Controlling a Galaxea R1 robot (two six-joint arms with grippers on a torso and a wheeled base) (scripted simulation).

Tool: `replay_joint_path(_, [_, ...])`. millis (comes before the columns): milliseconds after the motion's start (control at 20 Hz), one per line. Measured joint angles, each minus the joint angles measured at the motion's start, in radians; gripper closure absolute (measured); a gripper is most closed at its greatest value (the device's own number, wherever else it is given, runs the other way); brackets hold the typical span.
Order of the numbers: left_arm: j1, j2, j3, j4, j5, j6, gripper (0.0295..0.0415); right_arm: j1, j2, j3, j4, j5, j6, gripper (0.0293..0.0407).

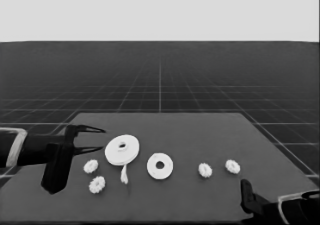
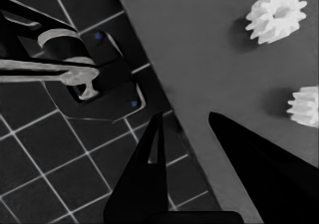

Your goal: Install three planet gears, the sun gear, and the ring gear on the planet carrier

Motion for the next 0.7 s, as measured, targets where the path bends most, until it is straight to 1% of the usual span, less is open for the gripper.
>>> replay_joint_path(50, [0.071, -0.003, 0.071, -0.073, 0.049, -0.003, 0.0415, -0.054, 0.014, 0.053, 0.076, 0.023, -0.003, 0.0407])
replay_joint_path(100, [0.045, -0.002, 0.043, -0.044, 0.030, -0.002, 0.0414, -0.034, 0.008, 0.029, 0.045, 0.014, -0.002, 0.0392])
replay_joint_path(150, [0.029, -0.001, 0.025, -0.026, 0.018, -0.001, 0.0396, -0.022, 0.005, 0.016, 0.026, 0.008, -0.001, 0.0363])
replay_joint_path(200, [0.020, -0.001, 0.015, -0.015, 0.011, -0.001, 0.0364, -0.015, 0.003, 0.008, 0.016, 0.004, -0.001, 0.0332])
replay_joint_path(250, [0.235, 0.000, -0.097, 0.371, 0.332, -0.485, 0.0323, -0.011, 0.002, 0.003, 0.009, 0.003, 0.000, 0.0320])
replay_joint_path(300, [0.304, 0.134, -0.268, 0.313, 0.631, -0.913, 0.0306, -0.009, 0.001, 0.001, 0.006, 0.001, 0.000, 0.0317])
replay_joint_path(350, [0.319, 0.251, -0.463, 0.135, 0.728, -1.092, 0.0312, -0.007, 0.000, -0.001, 0.004, 0.001, 0.000, 0.0316])
replay_joint_path(400, [0.328, 0.320, -0.620, 0.010, 0.749, -1.163, 0.0319, -0.007, 0.000, -0.002, 0.002, 0.000, 0.000, 0.0315])
replay_joint_path(450, [0.334, 0.364, -0.732, -0.067, 0.757, -1.189, 0.0323, -0.006, 0.000, -0.002, 0.002, 0.000, 0.000, 0.0315])
replay_joint_path(500, [0.339, 0.393, -0.807, -0.114, 0.762, -1.197, 0.0325, -0.006, 0.000, -0.002, 0.001, 0.000, 0.000, 0.0315])
replay_joint_path(550, [0.342, 0.412, -0.856, -0.141, 0.766, -1.198, 0.0325, -0.006, 0.000, -0.003, 0.001, 0.000, 0.000, 0.0315])
replay_joint_path(700, [0.345, 0.436, -0.919, -0.173, 0.772, -1.195, 0.0326, -0.006, 0.000, -0.003, 0.001, 0.000, 0.000, 0.0315])
